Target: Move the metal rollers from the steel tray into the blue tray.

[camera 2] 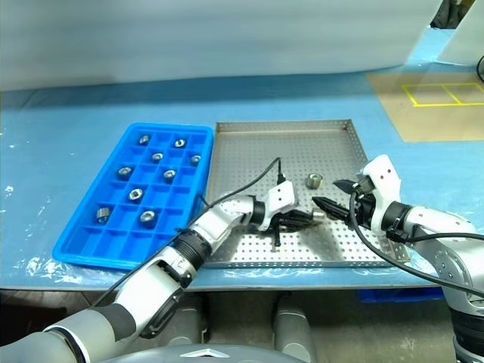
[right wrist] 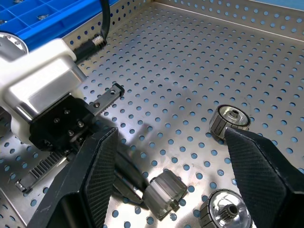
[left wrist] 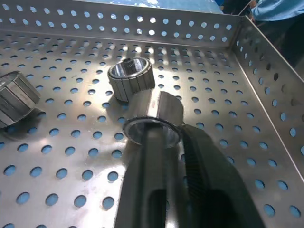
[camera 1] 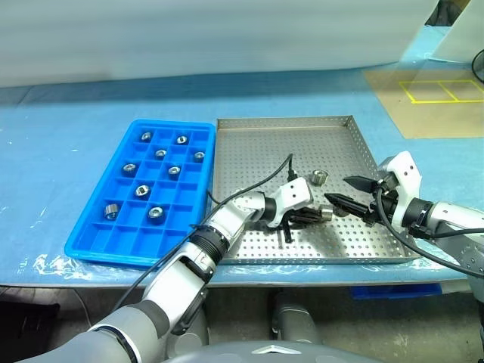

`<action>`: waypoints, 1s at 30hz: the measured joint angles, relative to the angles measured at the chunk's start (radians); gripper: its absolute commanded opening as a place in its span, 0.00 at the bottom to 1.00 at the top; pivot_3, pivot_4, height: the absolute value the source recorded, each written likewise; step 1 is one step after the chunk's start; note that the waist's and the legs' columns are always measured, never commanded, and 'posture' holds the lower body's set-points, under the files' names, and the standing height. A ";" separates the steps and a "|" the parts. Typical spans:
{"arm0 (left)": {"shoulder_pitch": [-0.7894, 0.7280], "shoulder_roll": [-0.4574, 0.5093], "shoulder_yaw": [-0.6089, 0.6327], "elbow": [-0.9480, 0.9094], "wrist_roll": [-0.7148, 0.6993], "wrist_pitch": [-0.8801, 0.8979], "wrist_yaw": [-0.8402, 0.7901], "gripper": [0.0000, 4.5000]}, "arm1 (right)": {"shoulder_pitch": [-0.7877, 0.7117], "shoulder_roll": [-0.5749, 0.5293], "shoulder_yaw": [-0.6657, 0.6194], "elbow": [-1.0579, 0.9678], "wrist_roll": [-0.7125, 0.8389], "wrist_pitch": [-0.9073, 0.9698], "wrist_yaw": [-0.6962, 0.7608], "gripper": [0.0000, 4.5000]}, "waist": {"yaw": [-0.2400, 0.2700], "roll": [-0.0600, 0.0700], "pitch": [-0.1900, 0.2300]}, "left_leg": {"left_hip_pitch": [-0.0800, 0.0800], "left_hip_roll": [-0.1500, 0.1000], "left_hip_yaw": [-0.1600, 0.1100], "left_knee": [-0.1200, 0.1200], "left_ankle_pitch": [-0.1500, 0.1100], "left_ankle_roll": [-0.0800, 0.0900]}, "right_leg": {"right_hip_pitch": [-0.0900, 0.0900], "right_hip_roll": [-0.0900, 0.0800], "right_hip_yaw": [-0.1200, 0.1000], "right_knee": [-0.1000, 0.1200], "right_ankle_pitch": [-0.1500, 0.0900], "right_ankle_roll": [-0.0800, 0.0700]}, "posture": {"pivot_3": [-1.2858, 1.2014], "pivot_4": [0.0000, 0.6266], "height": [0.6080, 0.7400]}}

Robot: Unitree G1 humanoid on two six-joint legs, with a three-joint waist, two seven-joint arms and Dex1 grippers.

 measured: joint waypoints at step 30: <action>-0.024 0.107 0.128 -0.318 -0.039 0.222 0.194 0.67 | -0.051 0.024 0.052 0.023 -0.005 -0.013 -0.015 0.80 | 0.001 0.000 0.000 | 0.000 0.000 0.000 0.000 0.000 0.000 | 0.000 0.000 0.000 0.001 0.000 0.000 | 0.43 0.24 1.00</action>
